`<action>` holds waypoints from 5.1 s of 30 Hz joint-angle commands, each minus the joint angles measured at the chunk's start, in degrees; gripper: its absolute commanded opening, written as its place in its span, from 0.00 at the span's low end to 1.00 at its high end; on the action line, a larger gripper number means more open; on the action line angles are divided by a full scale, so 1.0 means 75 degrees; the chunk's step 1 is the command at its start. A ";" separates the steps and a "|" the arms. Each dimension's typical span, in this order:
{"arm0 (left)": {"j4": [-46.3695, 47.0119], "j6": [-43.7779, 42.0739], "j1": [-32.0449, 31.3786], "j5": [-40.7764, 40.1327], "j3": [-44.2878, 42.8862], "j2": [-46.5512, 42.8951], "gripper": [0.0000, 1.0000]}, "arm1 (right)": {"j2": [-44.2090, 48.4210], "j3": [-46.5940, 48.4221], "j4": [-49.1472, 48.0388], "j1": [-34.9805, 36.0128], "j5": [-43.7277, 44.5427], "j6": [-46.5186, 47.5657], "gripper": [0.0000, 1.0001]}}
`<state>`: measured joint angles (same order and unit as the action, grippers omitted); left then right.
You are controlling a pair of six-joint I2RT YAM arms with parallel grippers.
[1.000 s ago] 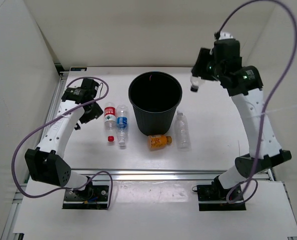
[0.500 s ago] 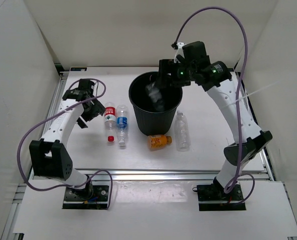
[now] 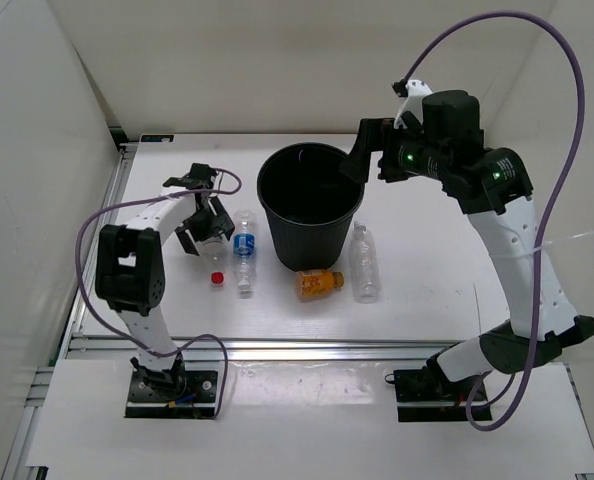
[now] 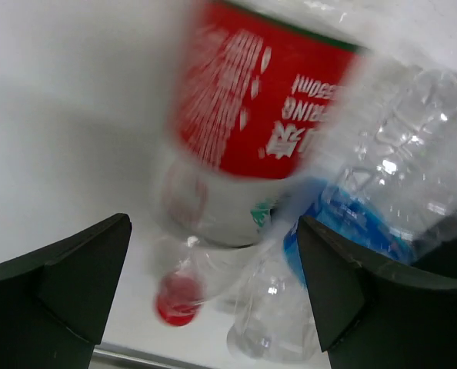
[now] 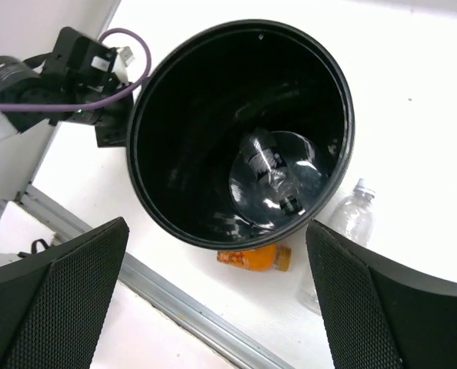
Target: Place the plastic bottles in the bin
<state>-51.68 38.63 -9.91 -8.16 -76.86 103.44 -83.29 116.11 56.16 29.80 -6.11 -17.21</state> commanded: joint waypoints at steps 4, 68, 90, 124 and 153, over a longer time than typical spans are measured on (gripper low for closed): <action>0.0480 -0.0486 -0.0143 -0.0212 -0.0311 0.0704 1.00 | 0.0393 -0.0470 0.0164 0.0023 0.0264 0.0268 1.00; -0.0364 0.1388 -0.0238 -0.0624 0.0672 -0.5154 1.00 | -0.1712 -0.6505 -0.2577 -0.2028 -0.0791 -0.1303 1.00; 0.0502 0.2349 0.0490 0.0420 0.2501 -0.4640 1.00 | -0.0016 -0.2855 -0.0668 -0.2615 -0.0206 -0.2112 0.35; 0.1652 0.1247 -0.1034 0.0889 0.0182 0.0763 0.69 | -0.0252 0.0233 -0.0305 -0.1255 -0.0158 -0.0435 1.00; 0.1089 -0.1073 -0.3669 -0.2919 -0.6639 0.0107 0.63 | -0.0508 0.0046 -0.0305 -0.1255 0.0239 -0.0588 1.00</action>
<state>-43.31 36.14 -33.61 -28.51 -125.14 102.48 -87.48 115.09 54.37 20.62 -4.64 -22.04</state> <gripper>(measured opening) 0.677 0.998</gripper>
